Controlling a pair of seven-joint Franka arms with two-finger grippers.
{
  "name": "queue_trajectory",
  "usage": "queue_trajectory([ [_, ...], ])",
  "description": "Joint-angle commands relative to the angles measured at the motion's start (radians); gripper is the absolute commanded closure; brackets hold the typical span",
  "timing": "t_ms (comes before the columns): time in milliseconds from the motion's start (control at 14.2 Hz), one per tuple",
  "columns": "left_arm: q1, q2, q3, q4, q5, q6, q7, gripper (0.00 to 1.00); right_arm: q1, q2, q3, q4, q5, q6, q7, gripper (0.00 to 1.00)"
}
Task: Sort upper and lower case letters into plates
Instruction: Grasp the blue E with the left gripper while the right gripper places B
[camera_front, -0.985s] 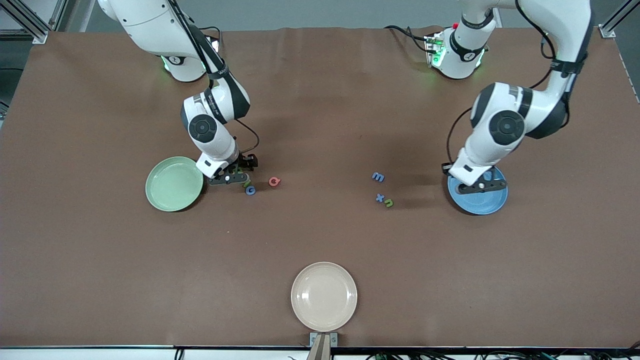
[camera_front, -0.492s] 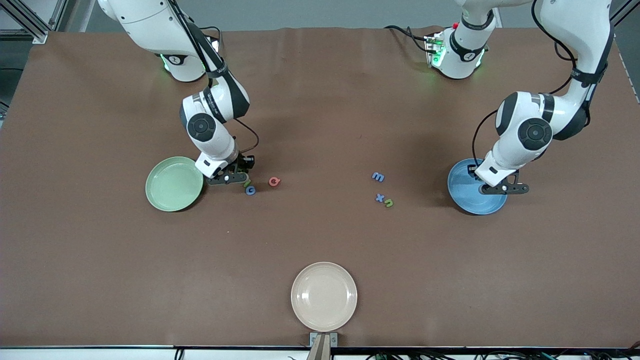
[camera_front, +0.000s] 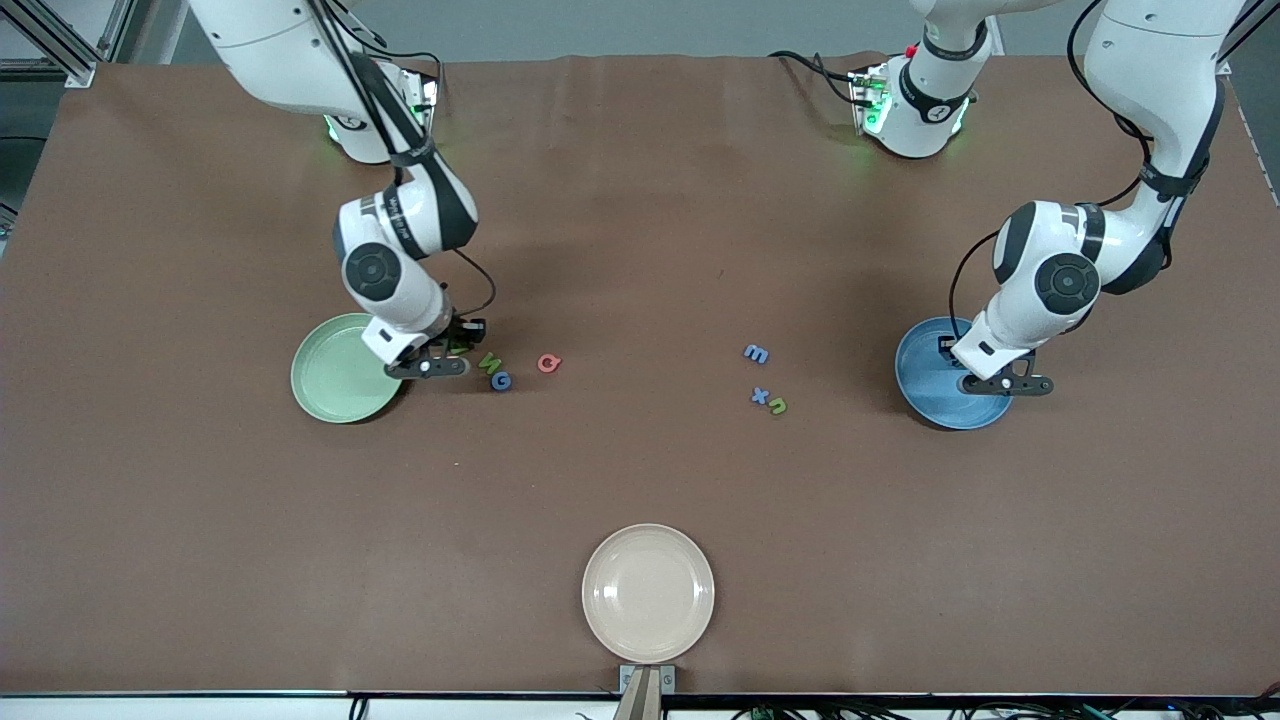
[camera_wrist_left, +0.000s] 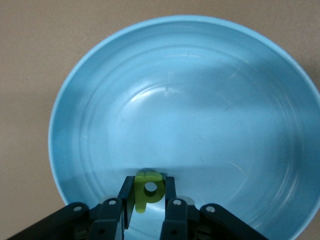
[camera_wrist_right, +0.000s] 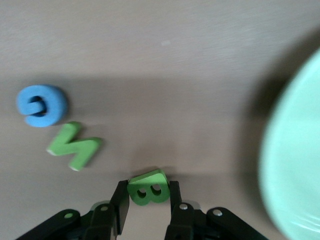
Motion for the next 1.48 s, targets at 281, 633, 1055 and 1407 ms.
queue_trajectory([
  [281, 0.006, -0.042, -0.017, 0.011, 0.018, 0.008, 0.037, 0.00, -0.301, -0.124, 0.010, 0.023, -0.004, -0.179, -0.425, 1.00],
  [633, 0.003, -0.077, -0.159, 0.041, 0.018, -0.031, -0.157, 0.00, -0.359, -0.101, 0.010, -0.056, -0.059, -0.033, -0.493, 0.99],
  [1055, -0.020, 0.008, -0.388, 0.089, 0.017, -0.031, -0.762, 0.00, -0.389, -0.049, 0.010, -0.079, -0.061, 0.030, -0.490, 0.00],
  [1407, -0.144, 0.113, -0.390, 0.173, 0.015, -0.030, -1.176, 0.00, -0.301, -0.095, 0.019, -0.030, -0.056, -0.088, -0.311, 0.00],
])
